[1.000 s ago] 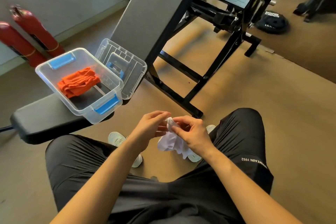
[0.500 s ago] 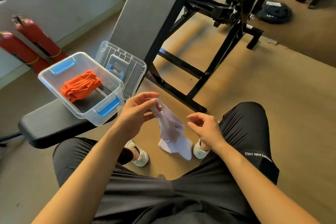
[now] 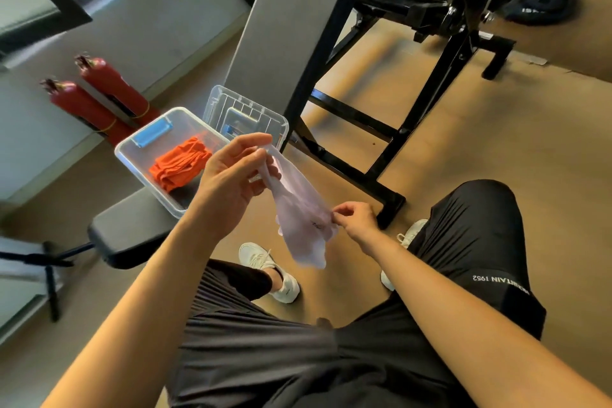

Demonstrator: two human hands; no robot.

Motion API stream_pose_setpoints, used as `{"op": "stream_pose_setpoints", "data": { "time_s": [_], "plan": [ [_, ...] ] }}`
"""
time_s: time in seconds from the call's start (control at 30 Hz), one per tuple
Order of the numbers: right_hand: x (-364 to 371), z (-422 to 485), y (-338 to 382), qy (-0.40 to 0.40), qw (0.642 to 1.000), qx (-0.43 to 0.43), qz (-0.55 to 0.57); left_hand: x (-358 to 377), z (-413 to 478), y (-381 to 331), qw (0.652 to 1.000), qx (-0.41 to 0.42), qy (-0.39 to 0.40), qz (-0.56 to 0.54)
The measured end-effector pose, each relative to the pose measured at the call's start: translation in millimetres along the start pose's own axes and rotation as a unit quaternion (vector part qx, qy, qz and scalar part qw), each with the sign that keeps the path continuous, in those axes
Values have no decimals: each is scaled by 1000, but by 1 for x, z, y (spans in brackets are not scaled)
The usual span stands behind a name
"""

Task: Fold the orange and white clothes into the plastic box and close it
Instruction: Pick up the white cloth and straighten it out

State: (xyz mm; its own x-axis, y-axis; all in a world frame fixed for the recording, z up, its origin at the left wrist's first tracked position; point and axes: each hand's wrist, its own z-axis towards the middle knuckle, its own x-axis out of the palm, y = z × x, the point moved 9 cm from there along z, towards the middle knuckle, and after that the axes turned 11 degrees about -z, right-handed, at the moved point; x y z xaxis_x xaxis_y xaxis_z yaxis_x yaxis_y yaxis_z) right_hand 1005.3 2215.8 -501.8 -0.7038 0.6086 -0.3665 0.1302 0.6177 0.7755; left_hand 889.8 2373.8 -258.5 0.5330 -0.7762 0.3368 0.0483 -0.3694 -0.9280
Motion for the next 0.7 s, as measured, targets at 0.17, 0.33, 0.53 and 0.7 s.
{"op": "stream_pose_setpoints", "data": {
  "time_s": [0.17, 0.33, 0.53, 0.7],
  "plan": [
    [36, 0, 19, 87, 994, -52, -30, -6, -2, -7, 1000, 7, -4, -5],
    [28, 13, 49, 55, 993, -82, -61, -24, -3, -22, 998, 23, -45, 30],
    [-38, 39, 52, -56, 995, -49, -61, -60, -8, -17, 990, 14, -123, 66],
    [-4, 27, 49, 70, 997, -16, 35, -65, -9, -11, 988, 12, -152, 37]
  ]
}}
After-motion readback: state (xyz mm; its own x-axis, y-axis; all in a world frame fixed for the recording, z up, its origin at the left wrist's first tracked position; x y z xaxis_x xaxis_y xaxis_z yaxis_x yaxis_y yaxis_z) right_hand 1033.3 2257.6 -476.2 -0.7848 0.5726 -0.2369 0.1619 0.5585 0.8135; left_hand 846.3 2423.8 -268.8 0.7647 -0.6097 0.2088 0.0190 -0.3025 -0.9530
